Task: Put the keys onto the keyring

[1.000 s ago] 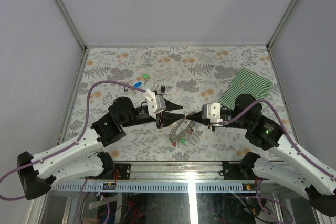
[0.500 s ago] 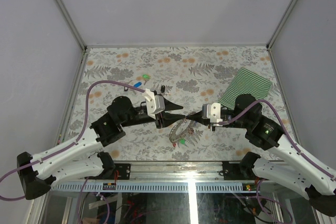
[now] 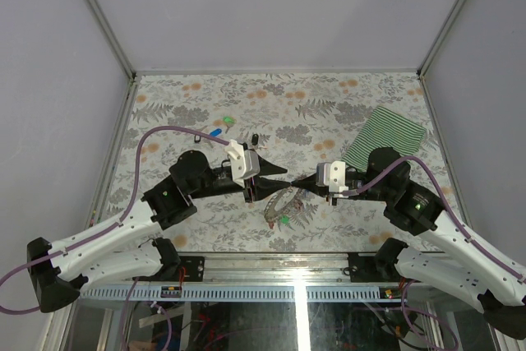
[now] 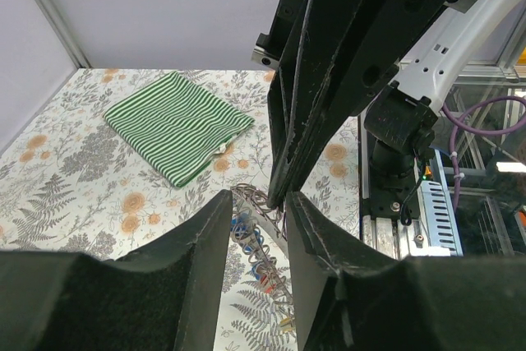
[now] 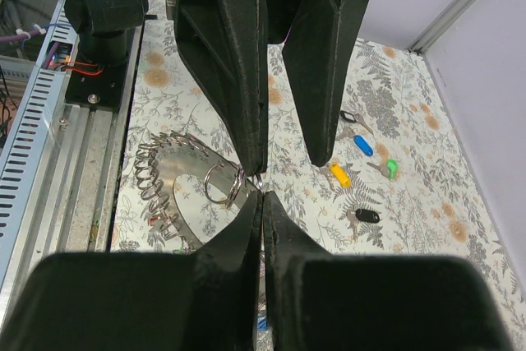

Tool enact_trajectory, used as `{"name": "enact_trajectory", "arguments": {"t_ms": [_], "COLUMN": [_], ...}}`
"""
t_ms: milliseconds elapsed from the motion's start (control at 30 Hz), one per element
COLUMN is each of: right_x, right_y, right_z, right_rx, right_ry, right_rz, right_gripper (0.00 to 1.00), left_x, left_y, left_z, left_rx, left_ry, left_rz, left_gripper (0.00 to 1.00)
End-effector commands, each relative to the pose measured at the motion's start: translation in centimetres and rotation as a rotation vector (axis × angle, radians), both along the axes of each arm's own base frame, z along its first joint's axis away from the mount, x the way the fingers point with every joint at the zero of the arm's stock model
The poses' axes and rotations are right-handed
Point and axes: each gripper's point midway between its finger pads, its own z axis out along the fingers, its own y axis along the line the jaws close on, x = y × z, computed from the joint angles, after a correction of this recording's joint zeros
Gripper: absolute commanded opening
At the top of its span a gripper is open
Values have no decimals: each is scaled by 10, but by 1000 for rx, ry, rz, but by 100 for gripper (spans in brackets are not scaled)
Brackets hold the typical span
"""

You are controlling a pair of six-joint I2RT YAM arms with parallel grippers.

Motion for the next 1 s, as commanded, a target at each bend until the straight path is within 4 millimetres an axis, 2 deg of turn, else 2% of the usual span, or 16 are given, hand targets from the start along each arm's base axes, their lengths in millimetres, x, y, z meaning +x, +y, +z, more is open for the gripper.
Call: {"name": "enact_trajectory", "arguments": {"t_ms": [0,233,533,967], "right_x": [-2,-1,-1,-1], "right_y": [3,3,3,3], "right_z": [46,45,44,45], "right_rx": [114,109,105,107], "right_ry": [-94,-90,-89,-86], "right_rz": [16,13,11,12], "right_gripper": [0,0,0,0], "left_x": [-1,-3,-7,-6], "left_y": [-2,-1,0,-1], "left_z": [4,8,22,16], "left_rx": [2,-3,-45,-27], "left_ry": [-17,-26,-35,-30], "left_rz": [-9,-16,-34,-31], "left_gripper": [33,34,35,35]}}
